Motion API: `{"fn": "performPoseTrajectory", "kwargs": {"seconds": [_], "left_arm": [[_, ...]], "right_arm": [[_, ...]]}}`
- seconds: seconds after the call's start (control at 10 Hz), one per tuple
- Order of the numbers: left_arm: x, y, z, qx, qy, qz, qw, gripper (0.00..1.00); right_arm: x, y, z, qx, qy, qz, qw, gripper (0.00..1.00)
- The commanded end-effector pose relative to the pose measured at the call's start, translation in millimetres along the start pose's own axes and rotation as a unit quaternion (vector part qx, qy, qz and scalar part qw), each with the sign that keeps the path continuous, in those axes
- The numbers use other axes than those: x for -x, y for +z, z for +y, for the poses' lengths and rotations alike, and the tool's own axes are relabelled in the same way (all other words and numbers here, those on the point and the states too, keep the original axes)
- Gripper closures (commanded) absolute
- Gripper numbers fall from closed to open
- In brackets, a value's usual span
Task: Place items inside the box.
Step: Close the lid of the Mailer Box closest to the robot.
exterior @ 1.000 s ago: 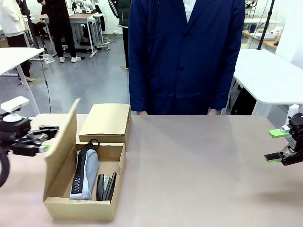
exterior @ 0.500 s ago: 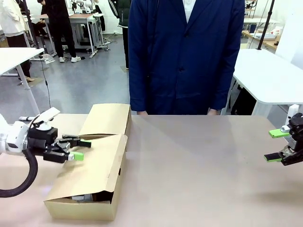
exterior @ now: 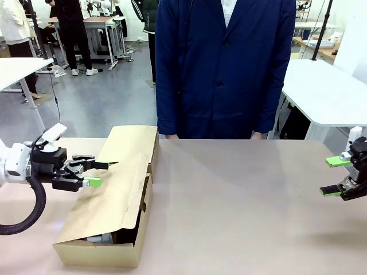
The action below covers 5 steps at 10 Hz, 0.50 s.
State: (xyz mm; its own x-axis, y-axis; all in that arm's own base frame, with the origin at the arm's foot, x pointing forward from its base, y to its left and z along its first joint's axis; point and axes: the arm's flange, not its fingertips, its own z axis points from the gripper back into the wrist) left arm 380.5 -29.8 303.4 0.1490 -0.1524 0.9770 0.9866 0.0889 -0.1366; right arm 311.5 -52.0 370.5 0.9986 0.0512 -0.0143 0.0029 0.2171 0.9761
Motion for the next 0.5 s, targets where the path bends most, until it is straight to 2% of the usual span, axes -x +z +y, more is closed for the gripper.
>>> {"fn": "performPoseTrajectory", "kwargs": {"seconds": [0.0,0.1,0.4], "left_arm": [[8,-5,-20,-0.023,-0.066,-0.055,0.996,0.00],[13,-6,-26,-0.033,-0.094,-0.056,0.993,0.00],[23,-5,-50,0.004,-0.092,-0.018,0.996,0.00]], "right_arm": [[0,1,5,-0.008,-0.009,-0.003,1.000,0.00],[0,1,5,-0.008,-0.009,-0.003,1.000,0.00],[0,1,5,-0.008,-0.009,-0.003,1.000,0.00]]}}
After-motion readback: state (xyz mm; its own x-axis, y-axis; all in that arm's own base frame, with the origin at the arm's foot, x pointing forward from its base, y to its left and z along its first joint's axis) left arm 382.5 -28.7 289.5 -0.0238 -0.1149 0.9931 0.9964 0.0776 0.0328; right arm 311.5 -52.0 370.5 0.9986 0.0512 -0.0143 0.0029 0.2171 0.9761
